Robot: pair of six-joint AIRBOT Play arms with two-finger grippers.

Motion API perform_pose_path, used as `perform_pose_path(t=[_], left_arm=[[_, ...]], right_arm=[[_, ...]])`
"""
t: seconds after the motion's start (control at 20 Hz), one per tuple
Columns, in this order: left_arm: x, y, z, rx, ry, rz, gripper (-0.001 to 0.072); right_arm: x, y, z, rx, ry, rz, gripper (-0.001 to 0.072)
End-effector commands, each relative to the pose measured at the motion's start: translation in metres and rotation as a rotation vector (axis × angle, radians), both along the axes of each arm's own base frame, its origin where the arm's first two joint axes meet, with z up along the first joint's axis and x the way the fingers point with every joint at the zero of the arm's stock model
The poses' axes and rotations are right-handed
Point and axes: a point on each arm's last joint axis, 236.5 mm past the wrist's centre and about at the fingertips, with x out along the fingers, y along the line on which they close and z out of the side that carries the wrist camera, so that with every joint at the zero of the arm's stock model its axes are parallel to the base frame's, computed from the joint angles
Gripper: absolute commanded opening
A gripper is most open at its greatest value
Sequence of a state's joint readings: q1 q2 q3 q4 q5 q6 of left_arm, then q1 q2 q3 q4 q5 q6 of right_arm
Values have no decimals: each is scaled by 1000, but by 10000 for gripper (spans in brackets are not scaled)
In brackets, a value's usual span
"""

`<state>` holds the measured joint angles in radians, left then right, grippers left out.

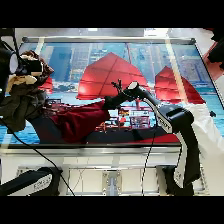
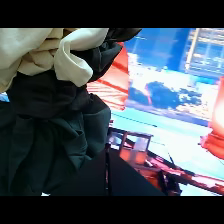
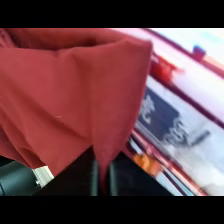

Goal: Fold the shirts.

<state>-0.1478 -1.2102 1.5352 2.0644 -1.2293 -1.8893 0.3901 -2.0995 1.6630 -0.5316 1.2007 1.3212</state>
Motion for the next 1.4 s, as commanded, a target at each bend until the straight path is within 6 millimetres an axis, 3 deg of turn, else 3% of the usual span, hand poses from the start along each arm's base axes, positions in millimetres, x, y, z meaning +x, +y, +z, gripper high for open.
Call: perform_pose_path(t=[0.0, 0.1, 0.2, 0.35, 0.45, 0.55, 0.65, 0.8, 0.95, 1.15, 1.25, 1.3, 1.35], left_arm=[[-1, 1, 0, 2, 6, 1, 15], [-3, 2, -1, 4, 14, 5, 15], [-4, 2, -2, 7, 22, 3, 15], [-4, 2, -2, 7, 21, 3, 15], [-4, 1, -2, 3, 19, 5, 15], [-3, -1, -3, -11, 16, 5, 15], [-2, -8, -5, -45, 16, -9, 15], [4, -25, -6, -109, -8, -46, 15], [9, -40, -7, -171, -24, -77, 15], [6, -47, -11, -202, -6, -86, 15], [5, -48, -12, -206, -1, -84, 15], [5, -50, -12, -215, 0, -87, 15], [5, -52, -13, -223, 1, -91, 15]], right_arm=[[8, 3, 11, 38, -19, -13, 29], [29, -12, 31, 52, -62, -34, 28], [63, -49, 61, 24, -143, -96, 28], [106, -159, 115, -153, -287, -245, 28], [105, -255, 147, -339, -335, -345, 28], [80, -355, 176, -553, -332, -446, 28], [36, -450, 200, -766, -277, -559, 28], [-58, -553, 216, -1007, -56, -689, 28], [-143, -598, 199, -1135, 229, -735, 28], [-219, -610, 154, -1156, 505, -736, 29], [-246, -608, 132, -1161, 615, -699, 35], [-255, -604, 122, -1151, 649, -677, 119], [-263, -598, 114, -1142, 681, -648, 275]])
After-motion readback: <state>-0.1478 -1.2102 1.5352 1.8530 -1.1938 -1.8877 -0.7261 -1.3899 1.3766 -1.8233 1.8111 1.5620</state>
